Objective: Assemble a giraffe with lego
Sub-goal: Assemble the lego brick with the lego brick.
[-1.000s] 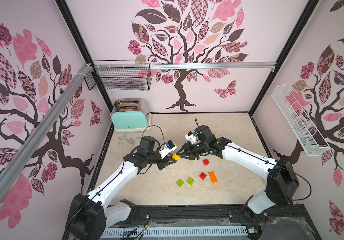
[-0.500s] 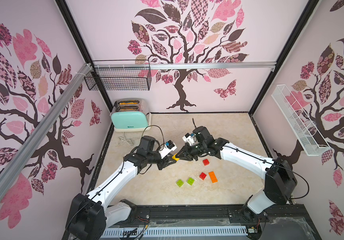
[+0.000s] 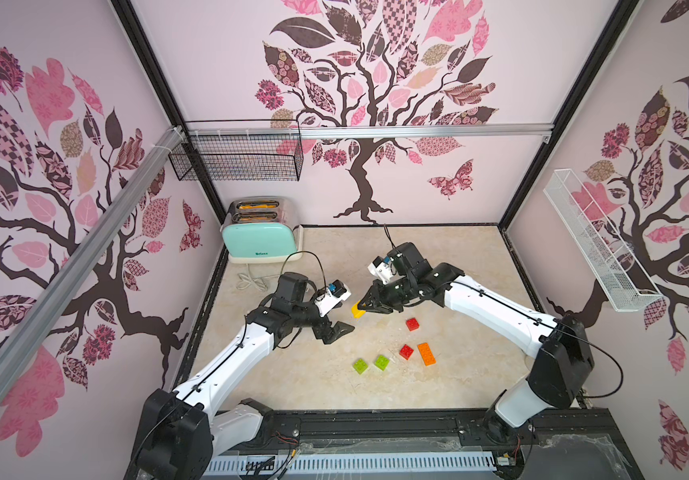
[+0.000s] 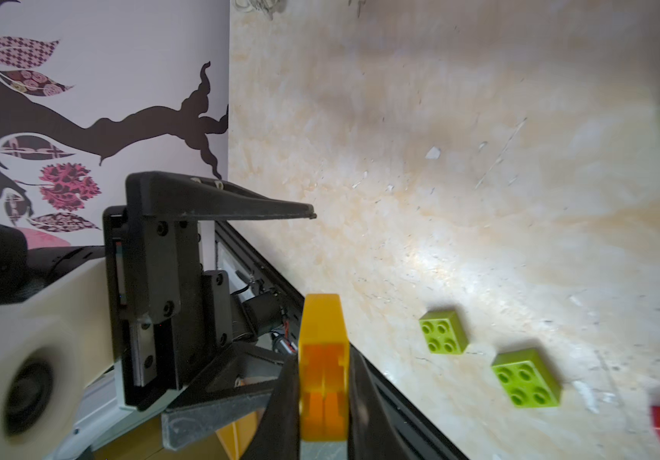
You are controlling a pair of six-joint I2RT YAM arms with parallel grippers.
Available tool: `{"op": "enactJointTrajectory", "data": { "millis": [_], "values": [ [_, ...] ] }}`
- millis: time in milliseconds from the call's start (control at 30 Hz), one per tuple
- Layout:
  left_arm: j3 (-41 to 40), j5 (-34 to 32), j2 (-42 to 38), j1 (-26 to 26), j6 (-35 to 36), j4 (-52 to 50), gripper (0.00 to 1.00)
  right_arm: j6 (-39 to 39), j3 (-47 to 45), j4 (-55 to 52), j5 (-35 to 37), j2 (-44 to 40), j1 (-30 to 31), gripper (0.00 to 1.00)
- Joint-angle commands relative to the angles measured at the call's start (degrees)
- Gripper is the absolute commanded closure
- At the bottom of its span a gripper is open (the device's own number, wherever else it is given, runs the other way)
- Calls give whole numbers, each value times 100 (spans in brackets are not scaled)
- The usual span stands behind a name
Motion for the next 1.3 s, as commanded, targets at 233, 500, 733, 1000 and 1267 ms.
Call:
{"op": "enactJointTrajectory", "data": {
  "millis": [233,500,733,1000,1267],
  "values": [
    [-133,101,-144,110,87,36,2,-2689,1062,-1560,2277,219,-311,100],
    [-138,120,-92,180,25,71,2,-3490,1032,-1317,2973,711,-559,100],
    [-133,155,-65,208,-16,81,2,-3684,1325,-1382,3007,1464,-629,100],
    [-116,161,-38,226,-63,97,2,-3858,805,-674,3069,1692,-678,100],
    [-117,172,-34,261,-81,111,2,-4005,955,-688,2665,2023,-796,100]
  ]
}}
